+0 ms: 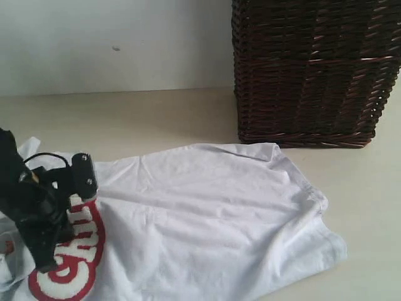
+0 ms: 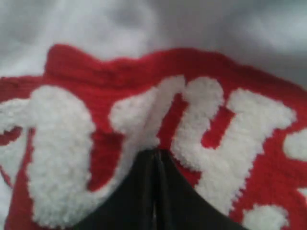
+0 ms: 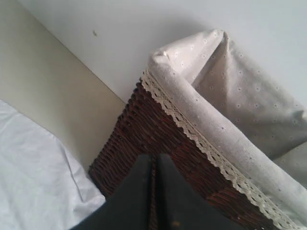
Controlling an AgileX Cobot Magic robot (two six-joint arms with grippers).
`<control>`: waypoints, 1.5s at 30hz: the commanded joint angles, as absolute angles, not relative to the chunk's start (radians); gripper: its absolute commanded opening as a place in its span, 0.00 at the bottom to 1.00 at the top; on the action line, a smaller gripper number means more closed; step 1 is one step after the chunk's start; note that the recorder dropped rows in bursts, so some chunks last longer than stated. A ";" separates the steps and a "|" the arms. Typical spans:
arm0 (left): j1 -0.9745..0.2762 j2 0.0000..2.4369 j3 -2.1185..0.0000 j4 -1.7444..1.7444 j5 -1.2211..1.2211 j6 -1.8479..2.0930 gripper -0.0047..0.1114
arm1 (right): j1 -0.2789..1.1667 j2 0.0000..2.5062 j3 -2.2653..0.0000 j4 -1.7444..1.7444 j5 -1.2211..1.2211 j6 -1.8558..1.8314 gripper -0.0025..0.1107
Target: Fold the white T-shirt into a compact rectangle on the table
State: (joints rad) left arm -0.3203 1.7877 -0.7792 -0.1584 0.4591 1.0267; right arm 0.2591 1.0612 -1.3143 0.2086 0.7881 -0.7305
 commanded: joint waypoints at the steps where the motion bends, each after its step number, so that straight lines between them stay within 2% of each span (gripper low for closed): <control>1: -0.277 1.850 -0.875 -0.335 0.552 1.026 0.04 | 0.256 1.050 -1.313 0.112 0.804 -0.732 0.06; 2: -0.277 1.832 -0.885 -0.367 0.640 1.089 0.04 | 0.256 1.044 -1.313 0.101 0.825 -0.732 0.06; 6: -0.267 1.765 -0.901 -0.375 0.621 1.099 0.04 | 0.256 1.044 -1.313 0.106 0.843 -0.730 0.06; 10: -0.214 1.662 -1.003 -0.432 0.720 1.087 0.04 | 0.256 1.044 -1.313 0.106 0.843 -0.730 0.06; 13: -0.150 1.655 -1.069 -0.412 0.646 1.097 0.04 | 0.256 1.044 -1.313 0.106 0.843 -0.727 0.06; 19: -0.047 1.853 -1.085 -0.428 0.516 1.172 0.04 | 0.256 1.044 -1.313 0.100 0.843 -0.728 0.06; 27: -0.042 2.018 -1.085 -0.468 0.328 1.176 0.04 | 0.256 1.044 -1.313 0.076 0.843 -0.704 0.06; 33: -0.042 2.149 -1.101 -0.466 0.173 1.324 0.04 | 0.256 1.035 -1.313 0.073 0.861 -0.636 0.06; 40: -0.046 2.331 -1.354 -0.468 0.164 1.332 0.04 | 0.256 0.990 -1.313 0.042 1.055 -0.616 0.06; 45: -0.048 2.372 -1.551 -0.522 0.314 1.218 0.04 | 0.256 0.972 -1.313 -0.008 1.108 -0.616 0.06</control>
